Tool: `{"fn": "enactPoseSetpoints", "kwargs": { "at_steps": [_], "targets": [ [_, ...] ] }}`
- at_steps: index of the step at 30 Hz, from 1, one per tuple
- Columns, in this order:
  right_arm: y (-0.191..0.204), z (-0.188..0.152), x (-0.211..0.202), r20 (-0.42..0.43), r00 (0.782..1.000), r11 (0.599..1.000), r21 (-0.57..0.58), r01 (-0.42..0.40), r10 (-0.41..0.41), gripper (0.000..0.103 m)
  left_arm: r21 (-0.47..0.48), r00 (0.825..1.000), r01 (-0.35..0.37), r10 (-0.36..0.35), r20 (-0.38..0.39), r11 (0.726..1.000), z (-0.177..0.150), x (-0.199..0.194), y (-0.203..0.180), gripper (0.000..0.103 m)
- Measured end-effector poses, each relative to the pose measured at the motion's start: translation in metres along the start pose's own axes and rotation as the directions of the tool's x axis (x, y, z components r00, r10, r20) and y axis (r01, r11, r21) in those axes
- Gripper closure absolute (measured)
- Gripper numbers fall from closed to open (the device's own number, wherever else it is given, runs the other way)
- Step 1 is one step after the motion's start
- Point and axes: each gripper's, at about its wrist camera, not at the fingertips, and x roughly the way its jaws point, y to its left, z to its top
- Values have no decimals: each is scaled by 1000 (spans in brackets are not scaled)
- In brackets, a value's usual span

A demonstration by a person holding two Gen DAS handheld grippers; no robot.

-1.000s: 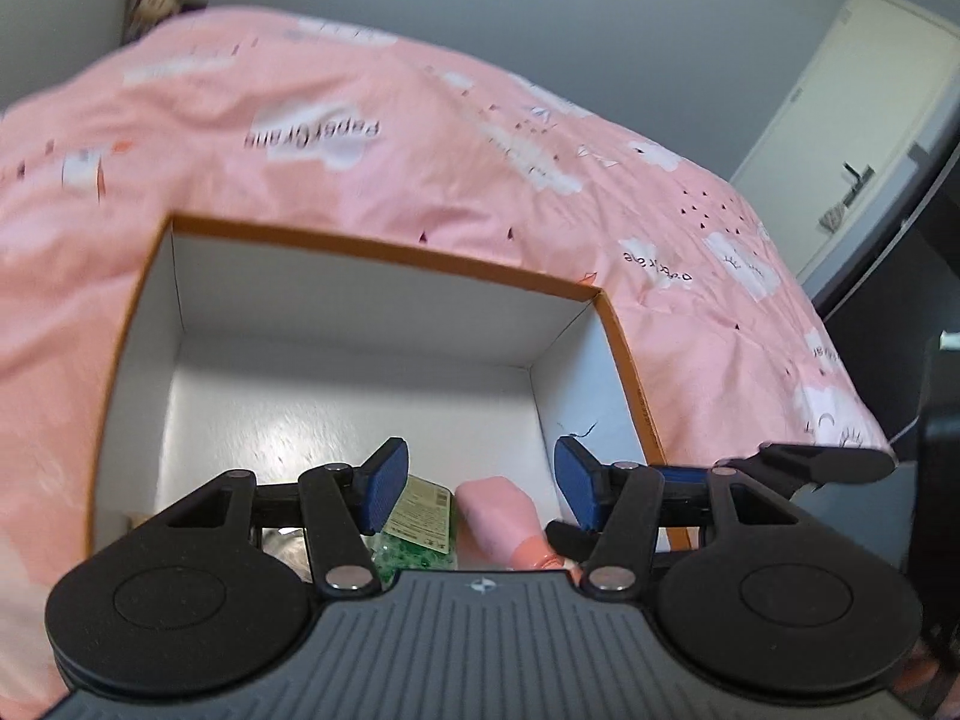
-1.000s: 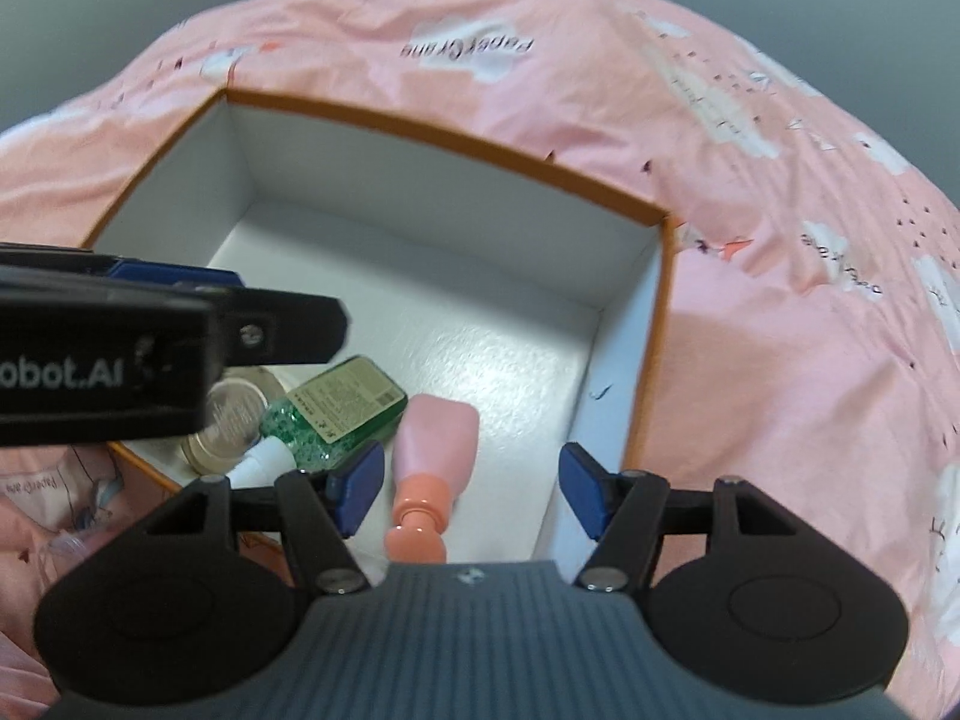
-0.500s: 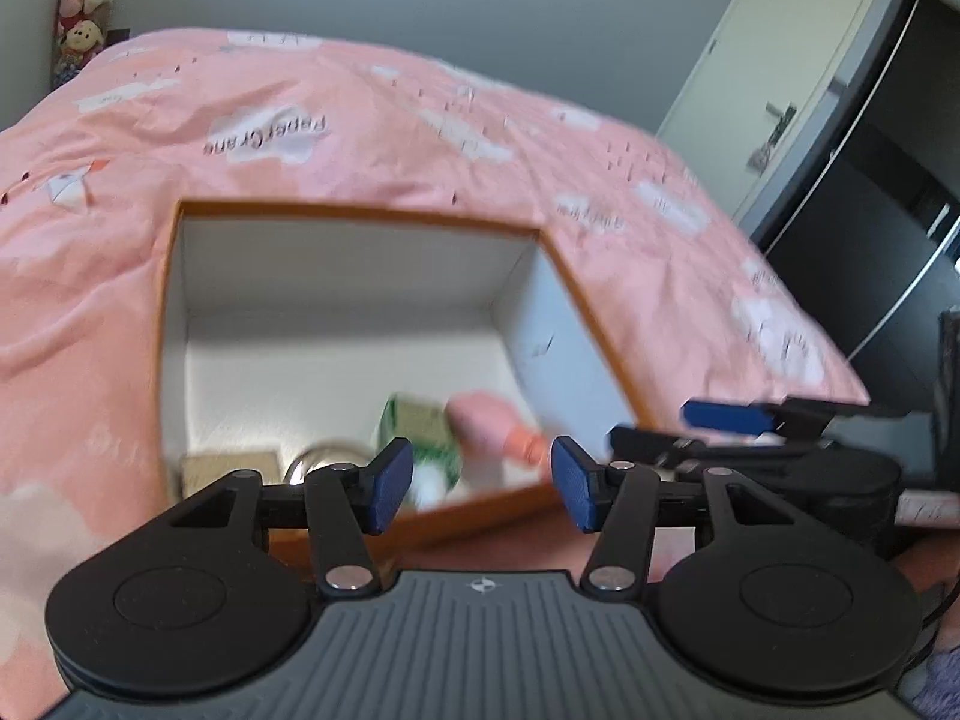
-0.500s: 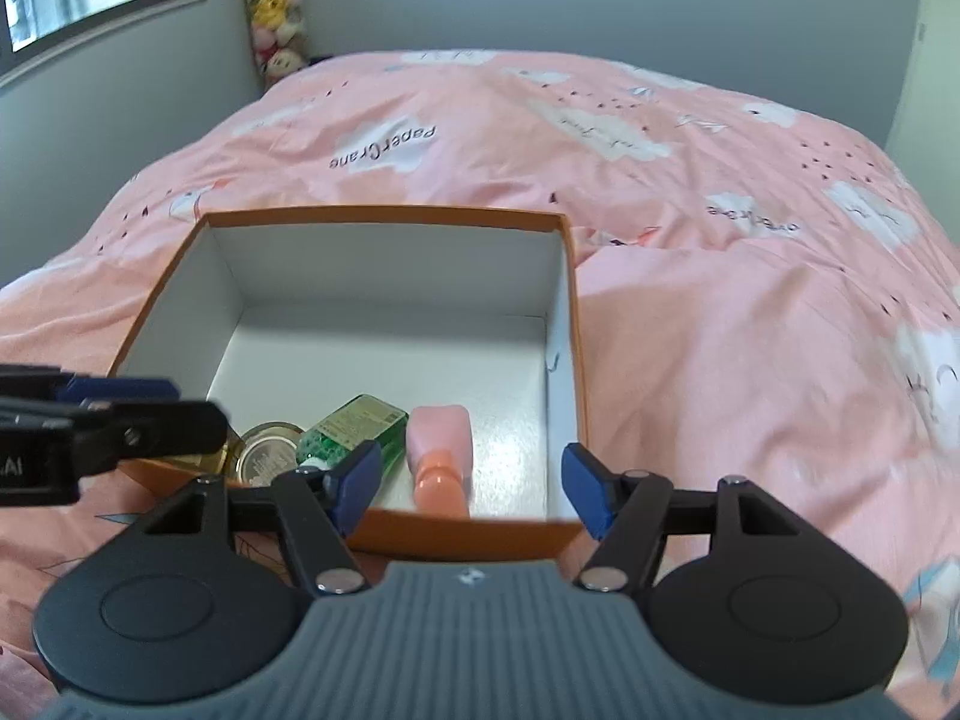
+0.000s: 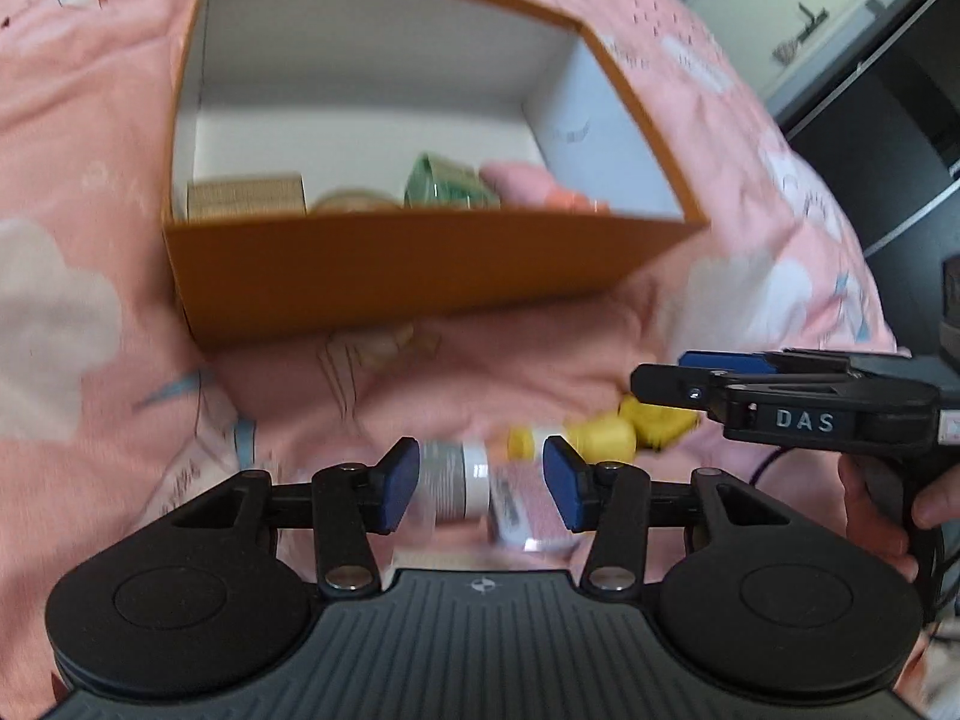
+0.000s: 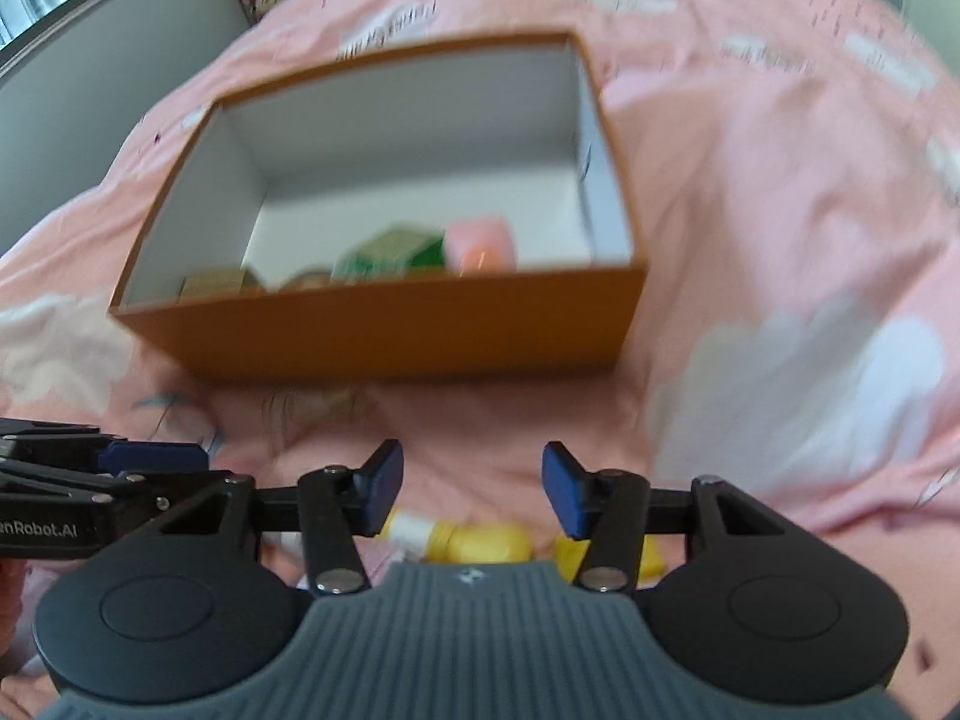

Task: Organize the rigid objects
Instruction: 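Move the left tool toward the clear pink-lidded jar while the right tool approaches the white bottles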

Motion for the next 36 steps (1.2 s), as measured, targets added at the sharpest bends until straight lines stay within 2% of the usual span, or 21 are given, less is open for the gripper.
{"fn": "enactPoseSetpoints", "kwargs": {
  "at_steps": [3,6,8,11,14,21,25,29,33,36],
  "targets": [
    [-1,-10,12,-75,997,999,29,-33,35,55,-13,999,-24,24,-23,1000,-5,1,3,48],
    [-2,-16,22,-125,989,996,58,-66,73,61,-32,1000,-12,12,-22,999,-7,3,7,48],
    [-3,-18,26,-140,987,995,66,-69,78,63,-2,1000,-13,13,-17,1000,-6,5,4,47],
    [-2,-18,30,-151,987,997,61,-46,55,63,59,998,-66,66,-4,996,-6,5,-5,47],
    [2,-17,29,-145,987,997,43,-63,68,63,93,994,-107,106,6,990,-7,0,-8,44],
    [23,-13,39,-168,978,991,-45,-129,119,63,130,978,-207,205,32,970,-15,-3,-4,20],
    [22,-11,44,-177,978,992,-41,-119,110,63,153,969,-246,248,8,957,-20,7,-4,16],
    [19,-13,47,-196,975,993,-21,-115,109,62,194,956,-290,291,23,937,-22,21,-6,16],
    [20,-14,45,-193,976,993,-27,-111,104,62,225,953,-294,302,3,929,-23,33,-7,16],
    [21,-15,45,-194,976,993,-31,-111,103,62,222,949,-310,316,7,925,-23,39,-5,22]
  ]
}}
